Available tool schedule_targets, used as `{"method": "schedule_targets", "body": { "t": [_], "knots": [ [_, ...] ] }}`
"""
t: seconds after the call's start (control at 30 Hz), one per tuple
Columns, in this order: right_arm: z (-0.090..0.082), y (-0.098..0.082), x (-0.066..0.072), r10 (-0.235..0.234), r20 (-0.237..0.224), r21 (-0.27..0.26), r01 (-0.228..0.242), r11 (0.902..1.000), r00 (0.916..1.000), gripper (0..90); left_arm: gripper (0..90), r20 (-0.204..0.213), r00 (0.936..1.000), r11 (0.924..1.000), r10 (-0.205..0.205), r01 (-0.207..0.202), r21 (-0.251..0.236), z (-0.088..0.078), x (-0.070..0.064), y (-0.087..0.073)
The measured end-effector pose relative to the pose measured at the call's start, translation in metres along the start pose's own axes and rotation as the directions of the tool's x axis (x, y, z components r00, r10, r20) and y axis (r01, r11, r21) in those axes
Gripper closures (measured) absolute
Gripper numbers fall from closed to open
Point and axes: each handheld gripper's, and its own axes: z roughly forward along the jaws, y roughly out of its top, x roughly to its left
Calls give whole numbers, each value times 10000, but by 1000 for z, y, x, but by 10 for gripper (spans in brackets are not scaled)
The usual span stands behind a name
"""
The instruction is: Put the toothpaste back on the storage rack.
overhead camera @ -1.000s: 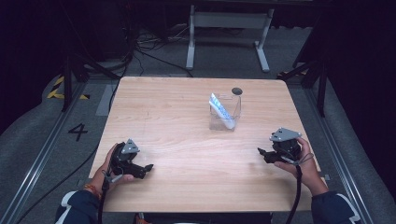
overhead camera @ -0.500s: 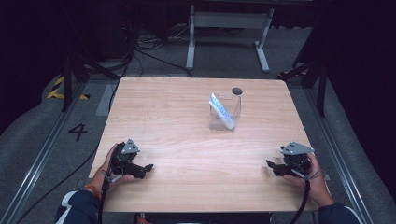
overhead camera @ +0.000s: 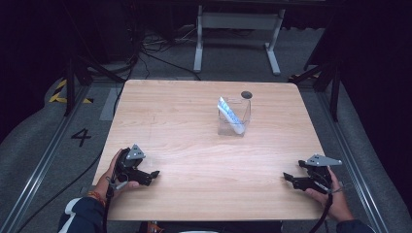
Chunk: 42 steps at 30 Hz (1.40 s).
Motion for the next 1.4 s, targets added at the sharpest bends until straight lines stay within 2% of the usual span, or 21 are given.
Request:
{"method": "schedule_targets", "body": {
  "t": [1.4],
  "knots": [
    [2,1,1,199,233,120,-202,9997,9995,100,2,-49,10000,10000,-49,49,49,0,1,1]
  ]
}}
